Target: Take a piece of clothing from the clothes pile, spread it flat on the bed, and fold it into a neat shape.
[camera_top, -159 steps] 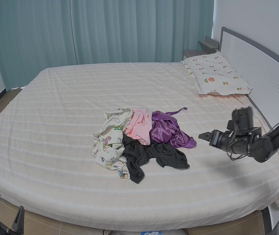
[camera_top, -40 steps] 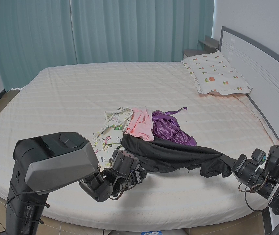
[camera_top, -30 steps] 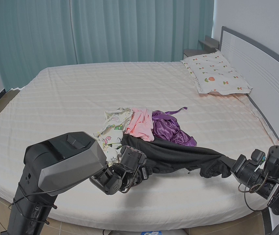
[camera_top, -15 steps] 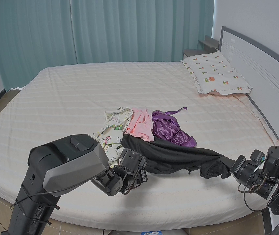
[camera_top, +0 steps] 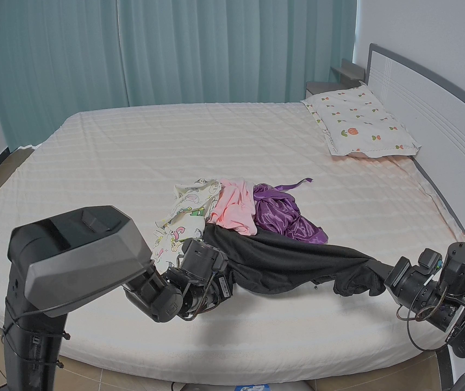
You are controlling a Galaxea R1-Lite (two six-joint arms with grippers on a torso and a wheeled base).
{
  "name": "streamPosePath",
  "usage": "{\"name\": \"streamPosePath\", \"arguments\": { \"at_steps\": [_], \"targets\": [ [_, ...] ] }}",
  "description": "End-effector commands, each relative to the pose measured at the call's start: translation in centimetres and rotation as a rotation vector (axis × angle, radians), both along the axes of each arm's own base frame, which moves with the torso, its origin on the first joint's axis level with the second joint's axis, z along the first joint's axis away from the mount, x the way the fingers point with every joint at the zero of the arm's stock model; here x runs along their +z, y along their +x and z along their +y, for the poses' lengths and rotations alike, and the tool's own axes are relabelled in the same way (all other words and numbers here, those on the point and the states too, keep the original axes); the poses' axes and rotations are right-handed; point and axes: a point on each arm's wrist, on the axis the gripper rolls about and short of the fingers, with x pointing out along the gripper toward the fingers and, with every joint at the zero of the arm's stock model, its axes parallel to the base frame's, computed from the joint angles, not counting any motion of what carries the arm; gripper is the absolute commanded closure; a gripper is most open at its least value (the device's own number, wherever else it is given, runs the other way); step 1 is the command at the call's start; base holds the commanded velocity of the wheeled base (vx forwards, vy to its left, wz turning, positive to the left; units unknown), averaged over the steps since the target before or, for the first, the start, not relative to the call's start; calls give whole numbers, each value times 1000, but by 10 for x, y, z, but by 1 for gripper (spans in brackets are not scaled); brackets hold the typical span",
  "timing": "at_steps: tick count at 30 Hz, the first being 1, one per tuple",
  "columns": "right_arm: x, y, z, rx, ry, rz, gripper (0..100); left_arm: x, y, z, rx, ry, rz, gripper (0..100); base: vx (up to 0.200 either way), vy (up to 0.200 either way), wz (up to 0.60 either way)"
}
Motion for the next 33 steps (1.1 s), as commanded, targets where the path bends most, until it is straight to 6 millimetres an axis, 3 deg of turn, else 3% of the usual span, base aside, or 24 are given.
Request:
{"name": "streamPosePath", "arguments": {
  "at_steps": [1,4,7,8,13,23,33],
  "targets": [
    [3,-1,0,0,13,-17,100,22,0,11,21,-18,-33,100,0,0,0],
    [3,-1,0,0,14,-18,100,17,-2,14,23,-3,-13,100,0,0,0],
    [2,-1,0,1,13,-15,100,-1,-13,15,2,36,47,100,0,0,0],
    [2,-1,0,1,14,-13,100,-4,-14,14,0,41,53,0,0,0,0],
    [2,-1,-1,-1,13,-12,100,-17,-17,10,-15,60,83,0,0,0,0],
    [1,-1,0,-1,13,-11,100,-12,-21,-4,-75,0,86,0,0,0,0],
    [3,-1,-1,-2,15,-16,100,-17,-7,-13,-40,-9,57,0,0,0,0]
  ]
}}
